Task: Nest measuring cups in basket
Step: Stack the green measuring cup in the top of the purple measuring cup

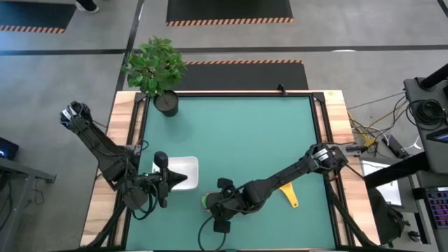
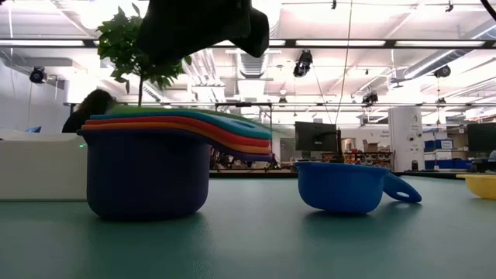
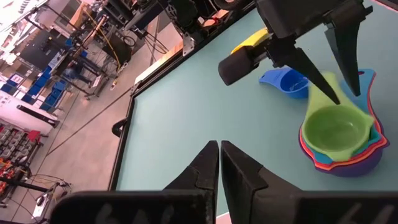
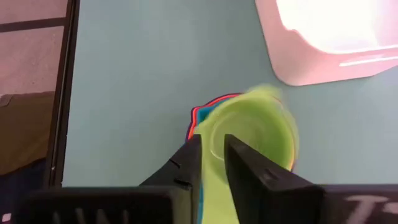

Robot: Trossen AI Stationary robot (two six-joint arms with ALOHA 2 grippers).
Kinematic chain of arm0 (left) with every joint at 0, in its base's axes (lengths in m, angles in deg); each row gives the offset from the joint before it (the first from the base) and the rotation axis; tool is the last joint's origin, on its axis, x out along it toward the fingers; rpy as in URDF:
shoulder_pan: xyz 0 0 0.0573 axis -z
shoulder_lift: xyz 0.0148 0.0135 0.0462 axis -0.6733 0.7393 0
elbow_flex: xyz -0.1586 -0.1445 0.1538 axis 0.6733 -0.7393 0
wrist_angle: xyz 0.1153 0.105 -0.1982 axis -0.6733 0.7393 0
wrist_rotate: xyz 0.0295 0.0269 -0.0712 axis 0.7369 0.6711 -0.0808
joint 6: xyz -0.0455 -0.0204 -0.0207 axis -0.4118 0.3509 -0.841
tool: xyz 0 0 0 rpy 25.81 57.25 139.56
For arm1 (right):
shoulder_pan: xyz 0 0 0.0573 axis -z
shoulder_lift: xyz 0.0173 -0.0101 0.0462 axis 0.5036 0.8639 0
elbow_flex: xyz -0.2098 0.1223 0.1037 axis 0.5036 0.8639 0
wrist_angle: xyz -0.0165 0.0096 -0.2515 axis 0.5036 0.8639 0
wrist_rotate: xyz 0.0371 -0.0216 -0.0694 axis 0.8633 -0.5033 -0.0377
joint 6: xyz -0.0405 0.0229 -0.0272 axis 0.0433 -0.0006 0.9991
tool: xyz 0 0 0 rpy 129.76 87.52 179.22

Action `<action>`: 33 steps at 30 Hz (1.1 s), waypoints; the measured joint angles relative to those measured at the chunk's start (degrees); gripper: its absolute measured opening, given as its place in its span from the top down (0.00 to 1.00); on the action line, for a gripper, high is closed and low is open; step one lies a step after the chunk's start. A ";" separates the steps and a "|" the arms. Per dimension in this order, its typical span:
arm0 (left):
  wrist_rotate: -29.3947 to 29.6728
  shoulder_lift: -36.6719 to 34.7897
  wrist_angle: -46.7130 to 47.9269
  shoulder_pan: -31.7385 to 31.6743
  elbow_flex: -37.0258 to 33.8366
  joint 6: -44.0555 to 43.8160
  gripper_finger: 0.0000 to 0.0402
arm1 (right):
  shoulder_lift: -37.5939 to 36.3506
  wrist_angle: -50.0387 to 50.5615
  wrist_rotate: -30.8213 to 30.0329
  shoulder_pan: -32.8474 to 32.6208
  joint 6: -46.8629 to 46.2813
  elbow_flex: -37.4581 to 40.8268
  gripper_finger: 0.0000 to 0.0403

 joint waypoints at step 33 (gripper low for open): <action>-0.02 0.00 -0.04 0.01 0.00 -0.06 1.00 | -0.68 19.45 -2.31 1.58 7.15 -0.58 0.98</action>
